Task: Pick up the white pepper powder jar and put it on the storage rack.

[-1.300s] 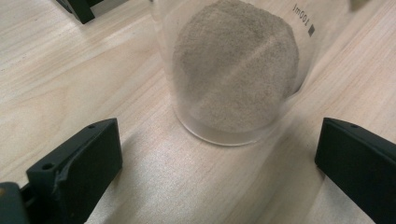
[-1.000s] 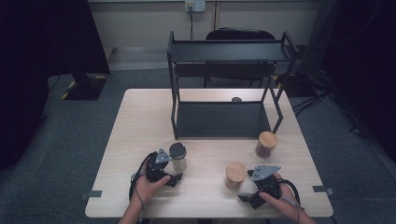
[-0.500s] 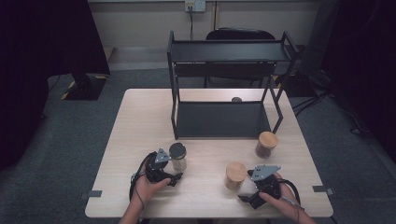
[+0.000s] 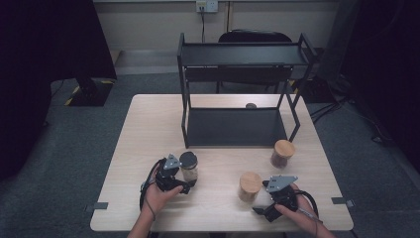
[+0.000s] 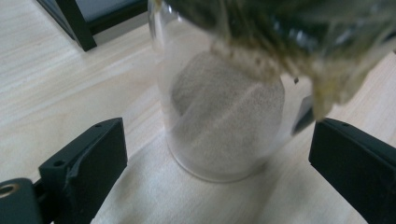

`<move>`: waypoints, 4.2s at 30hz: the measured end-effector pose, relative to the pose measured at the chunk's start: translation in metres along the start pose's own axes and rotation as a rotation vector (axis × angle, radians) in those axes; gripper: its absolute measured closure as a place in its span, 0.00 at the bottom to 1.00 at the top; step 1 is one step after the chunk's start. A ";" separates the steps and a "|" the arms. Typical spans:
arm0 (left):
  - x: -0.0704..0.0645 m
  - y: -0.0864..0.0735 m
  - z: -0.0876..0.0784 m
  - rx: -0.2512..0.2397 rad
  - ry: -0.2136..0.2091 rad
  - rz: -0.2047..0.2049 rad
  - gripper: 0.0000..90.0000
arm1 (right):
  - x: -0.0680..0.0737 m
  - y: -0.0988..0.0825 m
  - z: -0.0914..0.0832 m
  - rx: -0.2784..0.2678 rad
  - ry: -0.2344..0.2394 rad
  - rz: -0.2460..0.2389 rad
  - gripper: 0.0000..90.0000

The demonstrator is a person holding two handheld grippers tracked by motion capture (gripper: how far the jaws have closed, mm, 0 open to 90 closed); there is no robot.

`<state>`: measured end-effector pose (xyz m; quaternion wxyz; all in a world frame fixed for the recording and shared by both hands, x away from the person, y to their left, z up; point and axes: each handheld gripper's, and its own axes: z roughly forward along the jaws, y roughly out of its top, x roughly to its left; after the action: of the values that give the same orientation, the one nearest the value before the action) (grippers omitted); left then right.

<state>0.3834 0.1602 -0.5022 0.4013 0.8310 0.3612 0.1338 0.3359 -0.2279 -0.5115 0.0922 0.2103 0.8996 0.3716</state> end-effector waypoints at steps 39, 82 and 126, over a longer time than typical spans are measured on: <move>-0.002 0.017 0.013 -0.030 -0.028 0.065 0.34 | 0.000 0.000 0.000 0.000 0.000 0.000 0.00; -0.002 0.055 0.032 -0.039 -0.106 0.030 0.34 | 0.000 0.000 0.000 0.000 0.000 0.000 0.00; 0.002 0.090 0.057 -0.041 -0.104 0.006 0.34 | 0.000 0.000 0.000 0.000 0.000 0.001 0.00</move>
<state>0.4585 0.0917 -0.4698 0.4360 0.8296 0.3345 0.0990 0.3359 -0.2279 -0.5115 0.0920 0.2105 0.8995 0.3716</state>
